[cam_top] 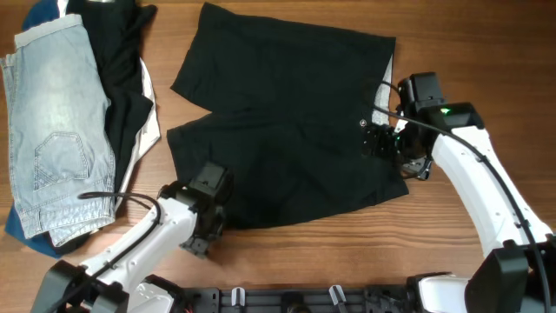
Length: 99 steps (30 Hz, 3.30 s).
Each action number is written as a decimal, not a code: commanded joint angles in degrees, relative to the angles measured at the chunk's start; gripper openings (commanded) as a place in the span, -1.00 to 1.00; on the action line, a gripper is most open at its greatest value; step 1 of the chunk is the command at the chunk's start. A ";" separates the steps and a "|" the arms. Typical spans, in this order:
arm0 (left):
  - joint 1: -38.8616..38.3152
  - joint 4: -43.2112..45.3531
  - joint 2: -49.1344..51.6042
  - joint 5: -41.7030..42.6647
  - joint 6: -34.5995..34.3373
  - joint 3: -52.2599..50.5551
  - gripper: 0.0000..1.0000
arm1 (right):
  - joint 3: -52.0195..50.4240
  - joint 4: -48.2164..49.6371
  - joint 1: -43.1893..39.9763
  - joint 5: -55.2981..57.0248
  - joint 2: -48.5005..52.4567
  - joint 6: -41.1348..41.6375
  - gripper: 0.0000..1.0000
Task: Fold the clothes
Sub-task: 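Move both grippers to the bottom hem of the black shorts and grasp, then lift the bottom hem with both grippers and fold it up onto the top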
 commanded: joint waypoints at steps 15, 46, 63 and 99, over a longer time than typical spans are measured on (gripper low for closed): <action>-0.11 3.17 2.01 -7.85 -1.33 -3.28 -0.92 | -9.99 5.25 3.28 -4.48 -0.33 2.60 0.64; 2.93 -19.91 -10.56 -18.86 3.04 12.13 -0.92 | -4.37 6.10 -6.10 5.25 -5.22 0.57 -0.92; 2.93 -20.79 -13.90 -23.98 28.52 35.34 -0.92 | 5.46 -3.80 -8.44 7.34 -14.84 -3.78 -0.92; 17.88 17.03 27.34 -6.10 64.52 35.32 0.60 | 5.79 25.83 -10.75 -3.32 11.30 -15.80 0.99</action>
